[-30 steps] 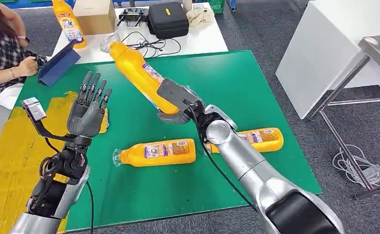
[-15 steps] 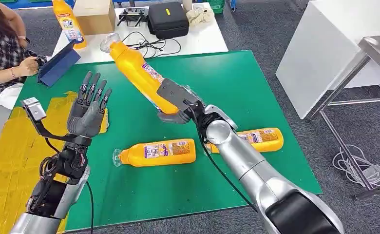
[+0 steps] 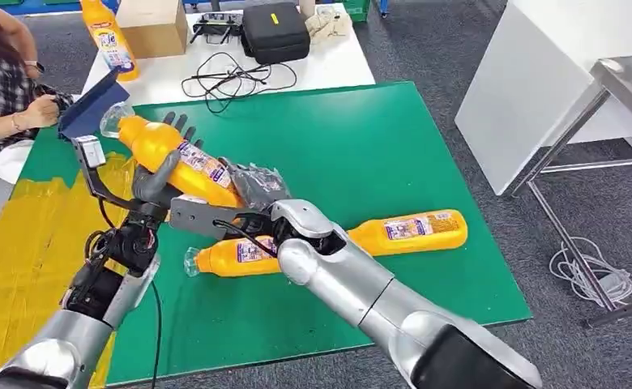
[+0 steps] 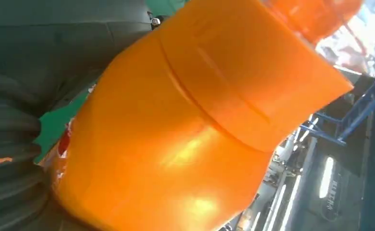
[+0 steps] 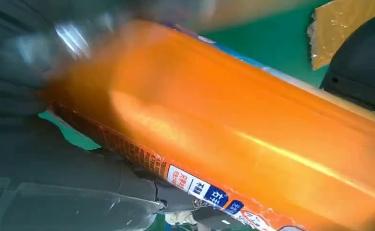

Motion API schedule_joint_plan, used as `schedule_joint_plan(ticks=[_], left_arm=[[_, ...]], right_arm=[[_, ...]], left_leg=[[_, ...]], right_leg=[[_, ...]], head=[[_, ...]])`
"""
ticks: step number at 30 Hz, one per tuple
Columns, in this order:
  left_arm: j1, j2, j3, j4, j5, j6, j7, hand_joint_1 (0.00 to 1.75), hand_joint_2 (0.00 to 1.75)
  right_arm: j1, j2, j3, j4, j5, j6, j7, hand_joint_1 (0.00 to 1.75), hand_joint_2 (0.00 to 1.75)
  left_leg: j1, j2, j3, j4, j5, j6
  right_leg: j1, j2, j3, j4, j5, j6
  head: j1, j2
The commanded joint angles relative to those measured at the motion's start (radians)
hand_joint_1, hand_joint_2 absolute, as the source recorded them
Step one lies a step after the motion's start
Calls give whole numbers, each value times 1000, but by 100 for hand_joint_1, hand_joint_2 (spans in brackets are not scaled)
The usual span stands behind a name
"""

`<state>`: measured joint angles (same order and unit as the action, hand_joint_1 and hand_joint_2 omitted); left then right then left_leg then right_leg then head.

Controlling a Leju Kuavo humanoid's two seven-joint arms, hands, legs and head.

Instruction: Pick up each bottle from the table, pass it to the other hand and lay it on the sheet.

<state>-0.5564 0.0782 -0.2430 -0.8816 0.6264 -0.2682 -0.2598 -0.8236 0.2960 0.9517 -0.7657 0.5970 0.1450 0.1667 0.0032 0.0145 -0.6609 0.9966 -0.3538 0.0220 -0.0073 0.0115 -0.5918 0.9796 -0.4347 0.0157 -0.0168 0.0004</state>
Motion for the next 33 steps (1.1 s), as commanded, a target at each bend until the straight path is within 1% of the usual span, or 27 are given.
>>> schedule_joint_plan(ticks=[1, 5, 6, 7, 8, 10, 12, 15, 16, 17, 18, 19, 21, 22, 24, 27, 30, 32, 33], left_arm=[[-130, -29, -83, 157, -13, 14, 22, 0, 175], [-130, -29, -83, 157, -13, 14, 22, 0, 175], [-77, -4, -5, 49, -7, 132, -127, 0, 175], [-55, 26, 9, -3, 9, 125, -94, 0, 175], [-35, 41, 27, -50, 14, 129, -63, 0, 175], [-34, 42, 29, -52, 14, 129, -61, 0, 175], [-33, 35, 28, -52, 14, 129, -61, 0, 175], [-25, 35, 28, -45, 9, 131, -63, 2, 175], [-19, 35, 30, -52, 7, 128, -70, 166, 175], [-6, 35, 34, -67, 4, 123, -82, 175, 175], [8, 34, 38, -91, 2, 124, -86, 175, 175], [13, 34, 38, -97, 1, 124, -86, 175, 175], [16, 33, 39, -102, 1, 124, -86, 175, 175], [16, 33, 39, -102, 1, 124, -86, 175, 175], [32, 31, 39, -131, -4, 128, -84, 175, 175], [18, 25, 30, -120, -5, 127, -79, 175, 175], [10, 22, 24, -112, -2, 114, -73, 175, 175], [12, 21, 20, -113, -1, 106, -70, 175, 175], [12, 21, 20, -113, -1, 106, -70, 175, 175]], right_arm=[[-10, 38, 224, -7, -1, 27, -66, 175, 175], [-10, 38, 224, -7, -1, 27, -66, 175, 175], [8, 28, 34, 42, -196, -1, -41, 175, 175], [-24, 2, 21, 76, -215, 16, -89, 175, 175], [-45, -4, 7, 113, -219, 20, -125, 175, 175], [-47, -5, 6, 116, -218, 21, -129, 175, 175], [-42, 4, 6, 117, -219, 19, -125, 175, 175], [-27, 15, 13, 122, -213, 15, -127, 175, 175], [-25, 16, 13, 125, -212, 13, -128, 175, 175], [-24, 17, 15, 130, -207, 10, -131, 175, 175], [-24, 17, 15, 135, -205, 6, -133, 175, 175], [-24, 17, 15, 136, -205, 6, -134, 175, 175], [-25, 15, 15, 137, -204, 6, -135, 175, 175], [-25, 15, 15, 137, -204, 6, -135, 175, 175], [-31, 14, 13, 156, -200, 6, -136, 175, 175], [-33, 18, 8, 177, -197, 5, -141, 175, 175], [-35, 20, 3, 185, -194, -2, -143, 175, 175], [-36, 18, 1, 185, -193, -3, -143, 175, 175], [-36, 18, 1, 185, -193, -3, -143, 175, 175]], left_leg=[[0, -5, 2, 1, -1, -1], [1, -3, 1, 1, -1, -2], [1, -3, 1, 1, -1, -2], [1, -2, 0, 1, 0, -1], [1, -3, 1, 1, -1, -2], [1, -2, 0, 1, 0, -1], [1, -4, 3, 2, -2, -2], [0, -2, 1, 1, -1, -1], [1, -3, 2, 1, -1, -2], [1, -3, 2, 1, -1, -2], [1, -2, 1, 0, -1, -1], [1, -2, 3, 1, -2, -2], [0, -1, 1, 0, 0, -1], [1, -2, 3, 1, -2, -2], [0, -2, 0, 0, 0, -1], [1, -4, 3, 1, -2, -2], [0, -3, 0, 0, 0, -1], [1, -5, 3, 2, -2, -2], [0, -3, 0, 0, 0, -1]], right_leg=[[0, -5, 3, 2, -3, -1], [0, -3, 2, 1, -1, -1], [1, -3, 2, 1, -1, -1], [1, -2, 1, 0, 0, 0], [1, -3, 3, 1, -1, -1], [1, -1, 1, 0, 0, 0], [1, -4, 4, 2, -3, -1], [1, -1, 2, 1, -1, 0], [1, -2, 3, 1, -2, -1], [1, -2, 3, 1, -2, 0], [1, -2, 2, 0, -1, 0], [1, -2, 5, 0, -2, 0], [1, -1, 2, 0, 0, 0], [1, -1, 4, 1, -2, 0], [1, -2, 1, 0, 0, 0], [1, -4, 5, 1, -2, -1], [1, -3, 1, 0, -1, 0], [1, -5, 5, 1, -3, -1], [1, -3, 2, 0, -1, 0]], head=[[-1, 0], [-1, 0], [0, 0], [0, 0], [-1, 0], [-1, 0], [0, 0], [-1, 0], [-1, 0], [-1, 0], [0, 0], [0, 0], [-1, 0], [-1, 0], [0, 0], [0, 0], [0, 0], [-1, 0], [0, 0]])
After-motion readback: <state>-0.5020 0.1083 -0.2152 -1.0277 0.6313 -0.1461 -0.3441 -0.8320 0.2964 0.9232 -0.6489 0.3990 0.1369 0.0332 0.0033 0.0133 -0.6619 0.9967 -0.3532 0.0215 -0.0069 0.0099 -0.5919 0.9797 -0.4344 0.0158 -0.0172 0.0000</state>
